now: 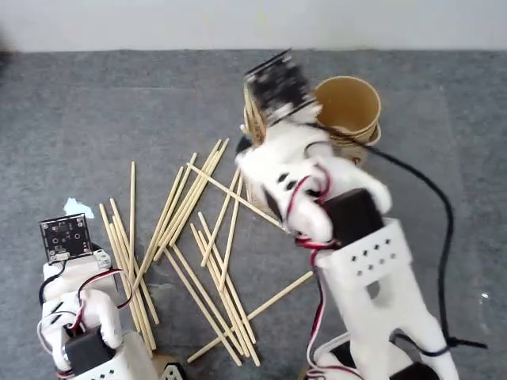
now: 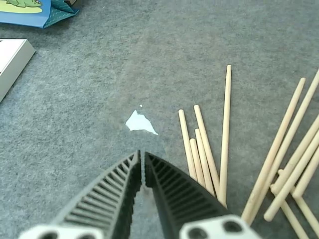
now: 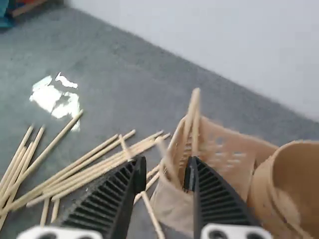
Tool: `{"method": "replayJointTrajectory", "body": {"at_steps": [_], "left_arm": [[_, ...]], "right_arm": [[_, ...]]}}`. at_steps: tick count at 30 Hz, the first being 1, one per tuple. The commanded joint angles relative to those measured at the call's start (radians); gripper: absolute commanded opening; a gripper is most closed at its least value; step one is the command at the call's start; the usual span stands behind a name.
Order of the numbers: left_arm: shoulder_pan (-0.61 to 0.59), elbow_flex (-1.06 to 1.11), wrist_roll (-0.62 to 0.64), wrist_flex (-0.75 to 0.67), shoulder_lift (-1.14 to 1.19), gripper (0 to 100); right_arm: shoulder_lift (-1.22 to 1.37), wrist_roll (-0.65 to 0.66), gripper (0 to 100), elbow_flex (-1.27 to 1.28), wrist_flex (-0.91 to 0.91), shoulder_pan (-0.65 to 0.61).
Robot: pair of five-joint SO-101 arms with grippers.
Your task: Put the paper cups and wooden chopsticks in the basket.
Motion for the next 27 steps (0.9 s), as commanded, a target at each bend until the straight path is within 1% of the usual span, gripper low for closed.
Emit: {"method": "replayJointTrajectory", "body": {"at_steps": [1, 3, 7, 10, 14, 20, 27], "left_arm": [[0.009, -0.002, -0.009, -0.025, -0.02, 1], [0.009, -0.002, -0.009, -0.025, -0.02, 1], [0.009, -0.002, -0.009, -0.025, -0.02, 1], [0.009, -0.001, -0.009, -0.025, -0.02, 1], [0.009, 0.005, -0.011, -0.025, -0.02, 1], [0.009, 0.005, -0.011, -0.025, -0.02, 1], [0.009, 0.005, -0.011, -0.025, -0.02, 1]], "right_arm": [[0.022, 0.002, 14.4, 0.021, 0.094, -0.085], [0.058, -0.012, 14.4, 0.051, 0.114, -0.119], [0.157, -0.147, 14.7, 0.1, 0.111, -0.162], [0.26, -0.226, 14.7, 0.101, 0.108, -0.179], [0.395, -0.333, 14.8, 0.101, 0.027, -0.18], [0.536, -0.407, 14.8, 0.1, -0.093, -0.18], [0.619, -0.44, 15.4, 0.098, -0.177, -0.179]]}}
